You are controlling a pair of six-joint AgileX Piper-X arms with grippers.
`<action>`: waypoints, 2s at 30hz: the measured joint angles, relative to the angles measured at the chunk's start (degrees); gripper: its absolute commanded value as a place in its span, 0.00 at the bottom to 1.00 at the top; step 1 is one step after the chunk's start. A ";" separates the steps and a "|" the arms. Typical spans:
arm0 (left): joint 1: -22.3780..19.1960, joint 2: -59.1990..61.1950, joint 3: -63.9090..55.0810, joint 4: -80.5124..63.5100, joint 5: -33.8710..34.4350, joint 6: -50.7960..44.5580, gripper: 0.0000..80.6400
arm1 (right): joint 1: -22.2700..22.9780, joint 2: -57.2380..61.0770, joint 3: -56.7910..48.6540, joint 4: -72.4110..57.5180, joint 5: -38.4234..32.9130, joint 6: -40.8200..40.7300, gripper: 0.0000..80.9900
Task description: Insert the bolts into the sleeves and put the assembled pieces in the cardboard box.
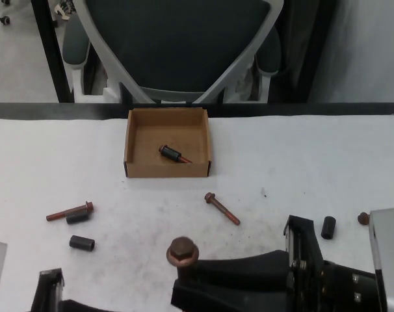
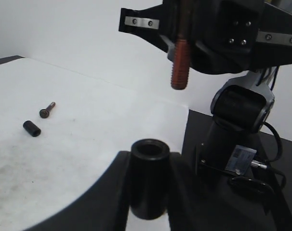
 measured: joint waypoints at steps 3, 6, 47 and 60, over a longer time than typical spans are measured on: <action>0.00 0.00 0.00 0.00 0.86 0.31 0.01 | 0.07 0.00 0.00 0.00 -1.19 1.08 0.00; 0.00 0.00 0.00 0.00 0.94 1.43 0.01 | 0.07 0.00 0.00 0.75 -1.62 1.10 0.00; 0.00 15.26 0.00 -10.85 5.98 7.64 0.01 | -2.54 7.15 -4.13 6.07 -3.26 2.16 0.00; 0.00 15.26 0.00 -14.31 6.98 5.80 0.01 | -2.54 7.15 -4.13 6.18 -3.26 2.30 0.00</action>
